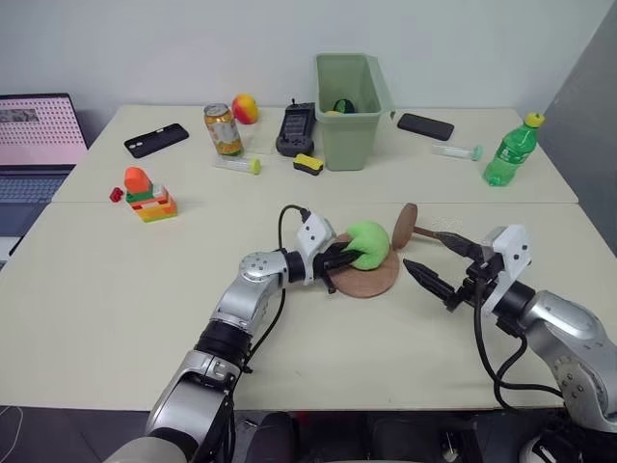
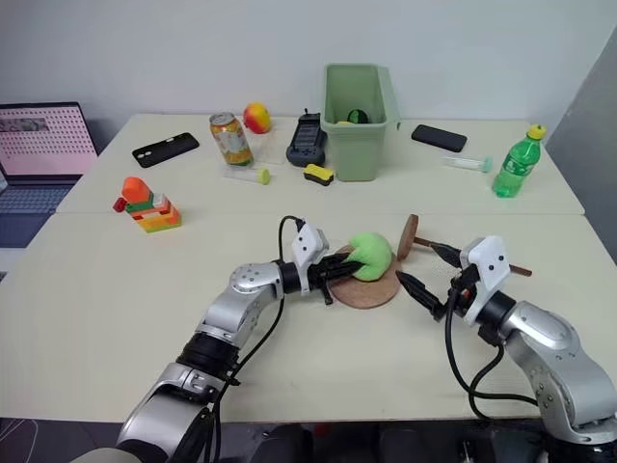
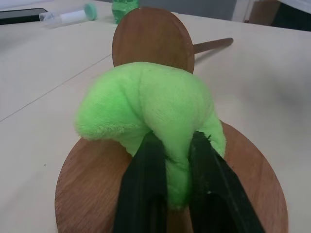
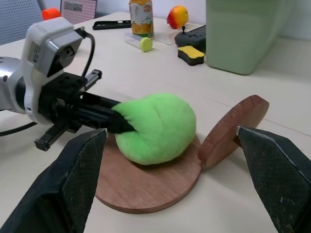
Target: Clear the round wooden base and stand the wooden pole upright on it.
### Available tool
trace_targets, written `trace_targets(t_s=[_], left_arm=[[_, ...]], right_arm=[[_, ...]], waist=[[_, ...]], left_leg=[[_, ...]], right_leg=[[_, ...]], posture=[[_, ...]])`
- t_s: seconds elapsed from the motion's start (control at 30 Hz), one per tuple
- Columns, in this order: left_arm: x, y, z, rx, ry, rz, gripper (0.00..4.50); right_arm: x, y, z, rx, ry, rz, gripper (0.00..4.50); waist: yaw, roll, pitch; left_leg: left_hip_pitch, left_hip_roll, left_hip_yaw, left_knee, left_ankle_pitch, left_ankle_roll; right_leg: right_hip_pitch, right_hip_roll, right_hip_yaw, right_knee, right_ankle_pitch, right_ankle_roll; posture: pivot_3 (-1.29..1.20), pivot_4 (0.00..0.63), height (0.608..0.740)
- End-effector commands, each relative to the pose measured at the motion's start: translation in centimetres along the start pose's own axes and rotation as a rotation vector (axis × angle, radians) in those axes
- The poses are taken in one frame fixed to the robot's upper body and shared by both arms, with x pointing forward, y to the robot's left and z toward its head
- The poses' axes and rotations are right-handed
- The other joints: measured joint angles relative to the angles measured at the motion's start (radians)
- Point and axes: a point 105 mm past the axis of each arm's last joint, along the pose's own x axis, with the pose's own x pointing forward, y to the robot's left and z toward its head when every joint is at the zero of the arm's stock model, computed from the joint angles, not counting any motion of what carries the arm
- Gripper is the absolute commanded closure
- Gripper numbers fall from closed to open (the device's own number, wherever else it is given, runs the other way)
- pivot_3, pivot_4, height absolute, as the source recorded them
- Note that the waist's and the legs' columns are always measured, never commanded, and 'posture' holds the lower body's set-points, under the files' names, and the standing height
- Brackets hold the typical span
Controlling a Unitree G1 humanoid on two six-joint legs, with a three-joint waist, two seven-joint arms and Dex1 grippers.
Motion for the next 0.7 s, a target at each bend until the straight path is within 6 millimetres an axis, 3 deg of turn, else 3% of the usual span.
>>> trace_targets(t_s=[0.03,0.1,0.17,0.23,0.3,0.53,0.7], left_arm=[[-1.7,2.3,2.4,-0.013,-0.06,0.117,4.48],[-2.5,3.8,3.0,-0.027,-0.077,0.198,4.48],[-4.1,7.8,4.4,0.013,-0.126,0.428,4.48],[-8.3,14.4,5.4,0.036,-0.138,0.876,4.48],[-10.9,17.3,5.8,-0.033,-0.176,1.09,4.01],[-9.3,17.3,7.3,-0.036,-0.26,1.035,2.43],[-10.5,17.1,6.6,-0.008,-0.258,1.061,1.42]], right_arm=[[0.3,-0.2,0.9,-0.02,-0.031,0.005,0.0],[0.4,-0.4,0.9,-0.019,-0.033,0.008,0.0],[0.7,-0.5,1.0,-0.02,-0.039,0.011,0.0],[1.2,-0.6,1.3,-0.022,-0.052,0.012,0.0],[1.6,-0.6,1.4,-0.024,-0.059,0.015,0.0],[1.7,-0.9,1.5,-0.025,-0.064,0.007,0.0],[1.6,-0.7,1.4,-0.022,-0.065,0.002,0.0]], waist=[[0.0,0.0,0.0],[-0.001,0.0,0.0],[-0.001,0.0,0.0],[0.002,-0.003,0.002],[0.002,-0.006,0.003],[0.02,-0.006,0.003],[0.016,-0.006,0.003]], left_leg=[[0.0,0.0,0.0,0.0,0.0,0.0],[0.0,0.0,-0.001,0.0,0.0,0.0],[0.0,0.0,-0.001,0.0,0.0,0.0],[0.0,0.0,-0.002,0.001,0.0,0.0],[0.0,0.0,-0.003,0.001,0.0,0.001],[-0.008,0.0,-0.002,0.001,0.001,-0.001],[-0.017,-0.001,-0.007,0.01,0.001,-0.001]], right_leg=[[0.0,0.0,0.0,0.0,0.0,0.0],[0.0,0.0,0.0,0.0,0.0,0.0],[0.0,0.0,0.0,0.0,0.0,0.0],[0.0,0.0,0.0,0.001,0.0,0.0],[0.0,0.0,-0.001,0.001,0.001,0.001],[-0.002,-0.01,-0.014,-0.002,0.0,0.002],[-0.007,-0.011,-0.017,0.0,0.0,0.003]], posture=[[0.0,0.15,0.74],[0.0,0.15,0.74],[0.0,0.15,0.74],[0.0,0.15,0.74],[0.0,0.15,0.74],[0.0,0.15,0.74],[0.0,0.15,0.74]])
